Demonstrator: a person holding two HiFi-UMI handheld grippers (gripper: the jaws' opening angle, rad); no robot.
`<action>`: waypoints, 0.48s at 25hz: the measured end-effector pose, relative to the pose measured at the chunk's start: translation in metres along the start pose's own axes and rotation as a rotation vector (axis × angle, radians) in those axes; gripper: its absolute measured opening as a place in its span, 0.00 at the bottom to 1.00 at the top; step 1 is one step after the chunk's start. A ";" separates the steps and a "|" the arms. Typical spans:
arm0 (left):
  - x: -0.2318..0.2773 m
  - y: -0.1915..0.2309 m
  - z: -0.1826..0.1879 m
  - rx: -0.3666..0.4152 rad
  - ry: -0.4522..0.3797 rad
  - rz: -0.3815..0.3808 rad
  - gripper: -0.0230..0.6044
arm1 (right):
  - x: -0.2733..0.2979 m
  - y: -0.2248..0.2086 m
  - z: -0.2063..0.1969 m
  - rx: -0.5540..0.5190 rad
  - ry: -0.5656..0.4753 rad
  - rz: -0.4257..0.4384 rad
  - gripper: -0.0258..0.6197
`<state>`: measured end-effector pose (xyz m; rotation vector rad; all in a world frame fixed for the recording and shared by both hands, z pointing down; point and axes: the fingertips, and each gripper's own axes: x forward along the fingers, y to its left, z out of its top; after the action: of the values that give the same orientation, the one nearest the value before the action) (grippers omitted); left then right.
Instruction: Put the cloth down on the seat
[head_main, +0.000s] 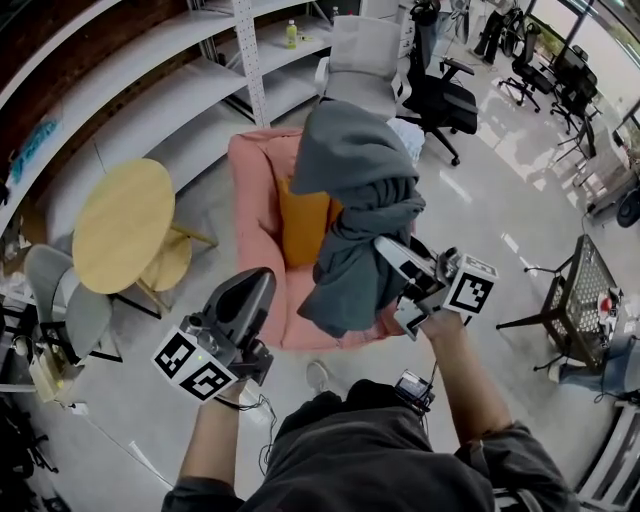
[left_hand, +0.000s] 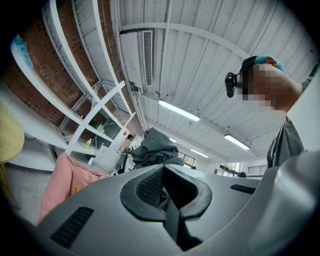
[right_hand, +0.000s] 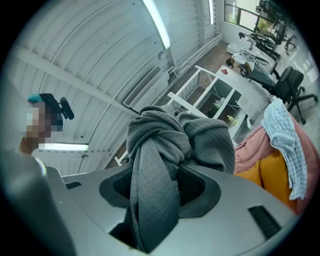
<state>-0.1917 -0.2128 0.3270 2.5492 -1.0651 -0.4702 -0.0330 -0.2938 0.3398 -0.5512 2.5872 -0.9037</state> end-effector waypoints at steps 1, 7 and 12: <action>0.001 0.008 0.001 -0.004 0.000 0.002 0.05 | 0.008 -0.007 0.003 -0.022 0.014 -0.009 0.35; 0.010 0.056 0.010 -0.030 0.000 0.024 0.05 | 0.063 -0.061 0.033 -0.233 0.136 -0.086 0.35; 0.025 0.092 0.010 -0.052 0.007 0.042 0.05 | 0.106 -0.112 0.051 -0.510 0.301 -0.170 0.35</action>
<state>-0.2361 -0.2942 0.3529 2.4766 -1.0871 -0.4715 -0.0754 -0.4499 0.3544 -0.8332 3.1018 -0.3811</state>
